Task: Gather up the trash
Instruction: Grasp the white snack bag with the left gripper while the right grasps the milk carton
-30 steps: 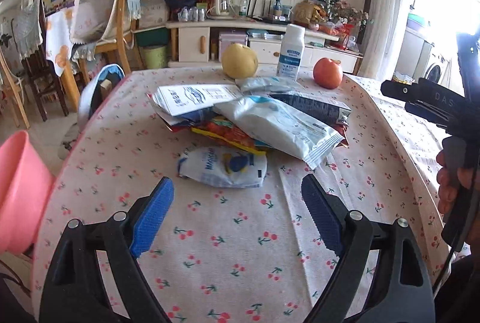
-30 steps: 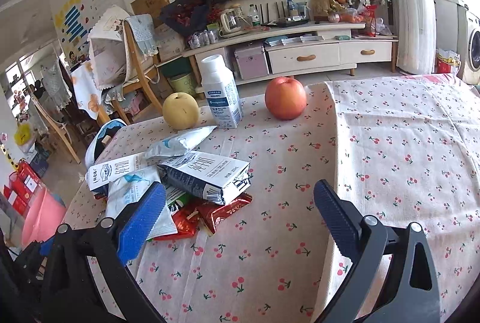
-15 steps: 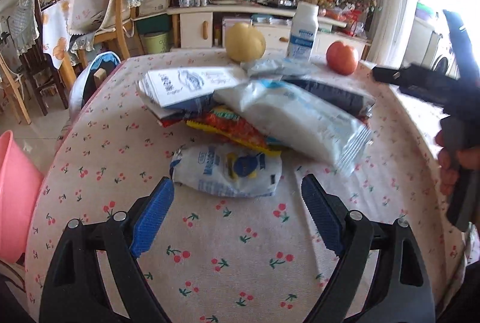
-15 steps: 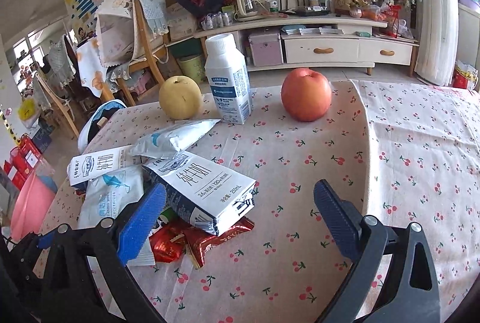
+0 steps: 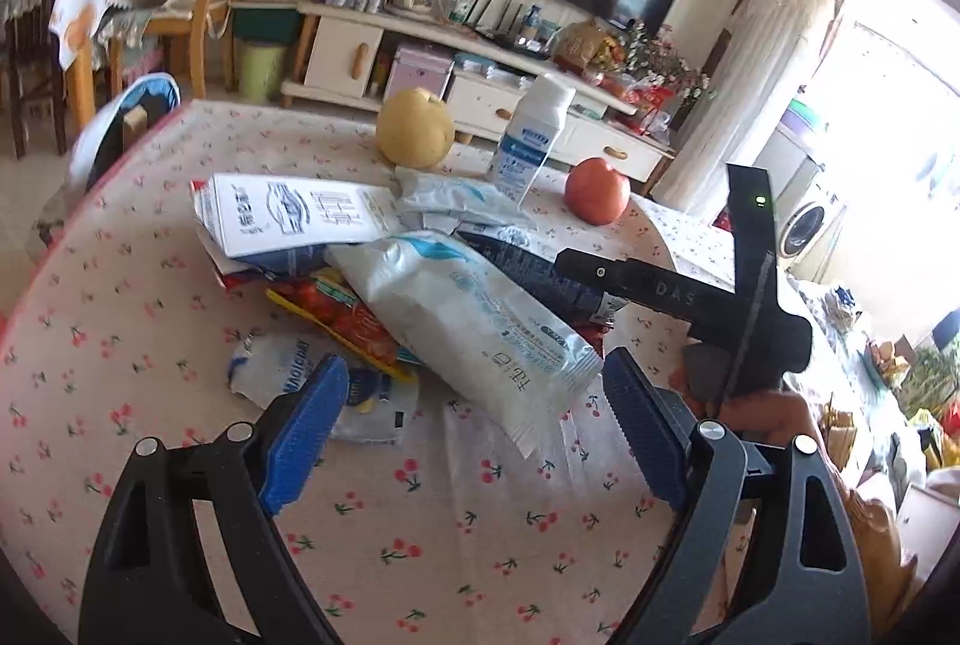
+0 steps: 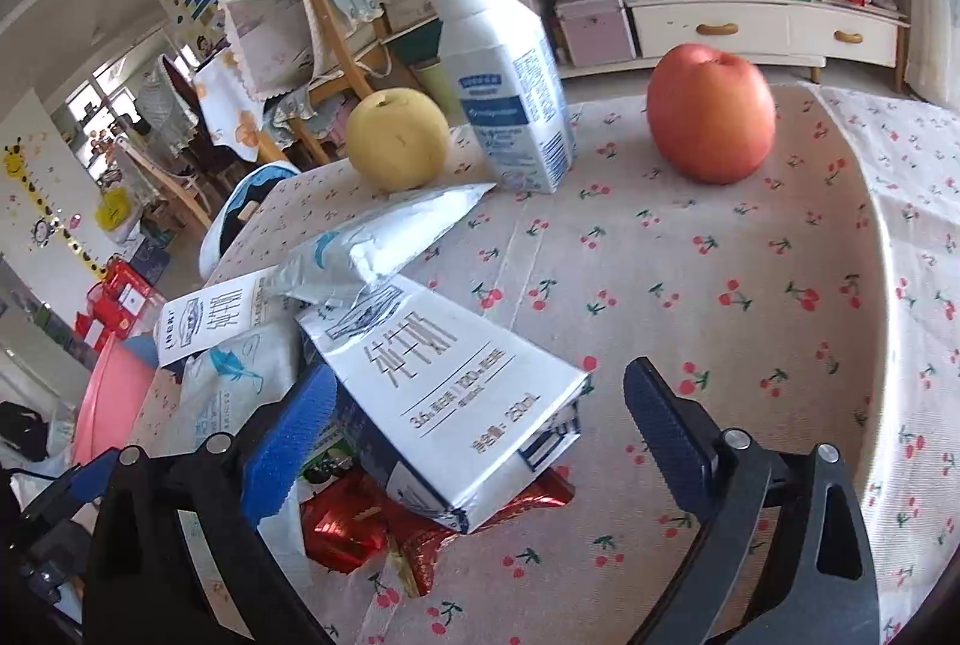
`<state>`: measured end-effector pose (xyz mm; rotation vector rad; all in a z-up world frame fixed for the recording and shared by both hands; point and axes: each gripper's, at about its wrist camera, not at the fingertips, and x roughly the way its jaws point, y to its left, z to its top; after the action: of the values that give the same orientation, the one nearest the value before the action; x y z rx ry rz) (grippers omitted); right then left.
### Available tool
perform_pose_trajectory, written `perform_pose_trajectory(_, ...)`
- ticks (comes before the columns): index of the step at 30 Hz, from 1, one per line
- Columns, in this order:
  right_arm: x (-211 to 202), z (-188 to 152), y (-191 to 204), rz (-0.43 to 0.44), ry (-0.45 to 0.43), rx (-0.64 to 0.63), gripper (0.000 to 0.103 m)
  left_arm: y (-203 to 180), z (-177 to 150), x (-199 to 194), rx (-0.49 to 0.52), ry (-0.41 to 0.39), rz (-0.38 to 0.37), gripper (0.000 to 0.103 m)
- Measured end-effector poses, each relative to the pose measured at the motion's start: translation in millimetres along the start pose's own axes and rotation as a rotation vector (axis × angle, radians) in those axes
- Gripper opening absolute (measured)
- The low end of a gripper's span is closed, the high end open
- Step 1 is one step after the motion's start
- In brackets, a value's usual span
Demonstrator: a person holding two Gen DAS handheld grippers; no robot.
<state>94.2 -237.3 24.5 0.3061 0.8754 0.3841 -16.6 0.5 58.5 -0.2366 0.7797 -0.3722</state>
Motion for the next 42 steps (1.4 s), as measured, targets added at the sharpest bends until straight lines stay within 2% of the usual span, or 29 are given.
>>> perform_pose_trajectory(10, -13.8, -9.9, 8.1, 0.095, 0.069, -0.065, 0.068, -8.4, 5.6, 43.9, -0.095, 0.105, 0.104, 0.088)
perform_pose_trajectory(15, -17.3, -14.9, 14.9, 0.171, 0.116, -0.09, 0.067, -15.2, 6.5, 59.9, -0.076, 0.139, 0.147, 0.088)
perform_pose_trajectory(18, -20.5, -16.2, 11.7, 0.175, 0.118, -0.086, 0.067, -10.9, 8.3, 60.0, -0.082, 0.134, 0.173, 0.09)
perform_pose_trajectory(21, -21.4, -16.6, 11.8, 0.137, 0.108, -0.09, 0.068, -3.1, 8.1, 62.0, -0.078, 0.14, 0.218, 0.09)
perform_pose_trajectory(23, -21.3, -16.1, 11.8, 0.106, 0.092, -0.081, 0.074, 1.8, 7.7, 63.1, -0.081, 0.137, 0.232, 0.09)
perform_pose_trajectory(24, -21.8, -15.4, 12.2, 0.089, 0.078, -0.077, 0.08, 3.9, 7.2, 63.2, -0.084, 0.135, 0.234, 0.089)
perform_pose_trajectory(26, -21.9, -13.9, 15.5, 0.065, 0.059, -0.082, 0.087, 8.3, 5.6, 62.6, -0.086, 0.13, 0.227, 0.082)
perform_pose_trajectory(27, -21.7, -13.1, 18.0, 0.055, 0.046, -0.088, 0.09, 9.4, 5.1, 62.5, -0.082, 0.129, 0.225, 0.074)
perform_pose_trajectory(31, -16.6, -11.4, 24.3, -0.001, 0.005, -0.107, 0.093, 12.1, 4.6, 60.9, -0.061, 0.117, 0.254, 0.053)
perform_pose_trajectory(38, 2.8, -14.7, 23.1, -0.02, 0.026, -0.094, 0.093, 20.7, 4.9, 48.0, -0.066, 0.099, 0.207, 0.037)
perform_pose_trajectory(39, 3.4, -15.0, 23.4, -0.019, 0.025, -0.094, 0.093, 20.8, 4.8, 46.4, -0.062, 0.096, 0.205, 0.035)
perform_pose_trajectory(41, 4.5, -13.5, 24.1, -0.019, 0.028, -0.099, 0.08, 20.8, 4.9, 41.8, -0.052, 0.085, 0.193, 0.029)
perform_pose_trajectory(42, 3.6, -14.6, 25.0, -0.014, 0.026, -0.099, 0.08, 20.0, 5.2, 39.8, -0.047, 0.08, 0.186, 0.025)
